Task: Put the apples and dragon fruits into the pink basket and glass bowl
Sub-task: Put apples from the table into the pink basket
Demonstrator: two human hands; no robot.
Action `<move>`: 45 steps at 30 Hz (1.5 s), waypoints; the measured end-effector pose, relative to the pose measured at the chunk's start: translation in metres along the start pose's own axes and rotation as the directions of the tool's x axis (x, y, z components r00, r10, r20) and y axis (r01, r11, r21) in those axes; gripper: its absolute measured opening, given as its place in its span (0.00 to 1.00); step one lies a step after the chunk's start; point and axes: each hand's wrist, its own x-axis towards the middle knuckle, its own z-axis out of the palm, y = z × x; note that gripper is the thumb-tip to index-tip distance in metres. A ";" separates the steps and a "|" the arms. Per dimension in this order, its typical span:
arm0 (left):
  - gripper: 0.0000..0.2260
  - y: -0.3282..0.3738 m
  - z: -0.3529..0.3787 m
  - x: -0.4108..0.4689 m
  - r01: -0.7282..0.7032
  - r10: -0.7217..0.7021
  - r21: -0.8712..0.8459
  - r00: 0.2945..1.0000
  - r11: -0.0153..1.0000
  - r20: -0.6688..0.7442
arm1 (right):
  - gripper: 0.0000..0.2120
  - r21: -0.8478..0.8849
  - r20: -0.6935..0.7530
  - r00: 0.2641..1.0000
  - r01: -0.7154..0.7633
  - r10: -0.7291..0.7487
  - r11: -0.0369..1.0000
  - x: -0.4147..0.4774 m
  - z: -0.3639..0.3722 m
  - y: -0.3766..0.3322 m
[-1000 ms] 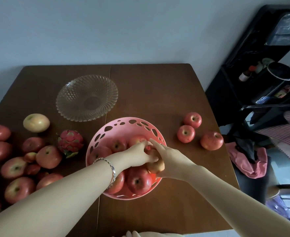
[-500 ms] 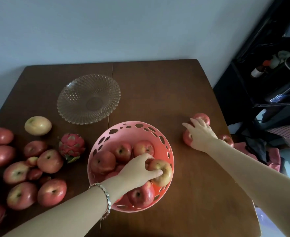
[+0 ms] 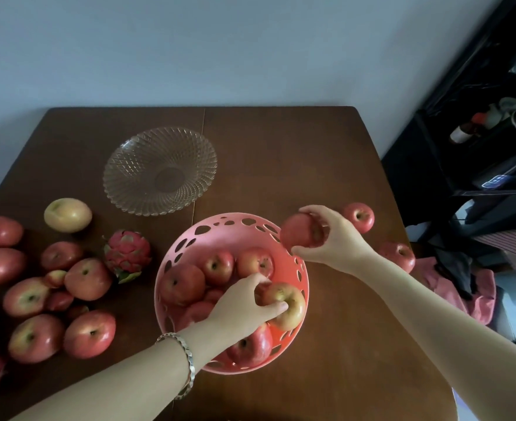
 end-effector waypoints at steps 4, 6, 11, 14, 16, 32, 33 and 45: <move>0.24 0.001 0.003 -0.002 0.020 -0.019 0.029 0.998 0.999 -0.053 | 0.33 -0.109 0.199 0.978 0.090 -0.067 0.990 -0.007 0.026 -0.017; 0.23 0.002 0.003 -0.005 0.034 -0.031 0.044 0.997 0.998 -0.070 | 0.36 -0.221 0.254 0.965 0.117 -0.059 0.968 -0.005 0.037 -0.013; 0.20 0.002 0.006 -0.011 0.039 -0.039 0.005 0.995 0.999 -0.096 | 0.36 -0.505 0.306 0.952 0.183 -0.023 0.844 -0.002 0.046 -0.007; 0.20 0.001 0.006 -0.012 0.038 -0.038 -0.009 0.995 0.999 -0.092 | 0.31 -0.621 0.323 0.945 0.254 -0.054 0.741 -0.003 0.042 -0.006; 0.21 -0.001 0.006 -0.011 0.052 -0.054 -0.027 0.997 0.998 -0.063 | 0.28 -0.652 0.319 0.945 0.273 -0.070 0.707 -0.007 0.038 -0.005; 0.14 0.026 -0.023 0.042 0.068 -0.063 0.083 0.996 0.994 -0.062 | 0.22 -0.378 -0.255 0.966 -0.142 0.045 0.915 0.029 -0.016 0.037; 0.14 0.027 -0.022 0.043 0.072 -0.065 0.101 0.995 0.992 -0.072 | 0.27 -0.428 -0.240 0.957 -0.254 0.162 0.867 0.039 -0.022 0.045; 0.14 0.022 -0.020 0.046 0.077 -0.067 0.169 0.996 0.983 -0.062 | 0.38 -0.345 -0.145 0.908 -0.420 0.394 0.840 0.059 -0.024 0.074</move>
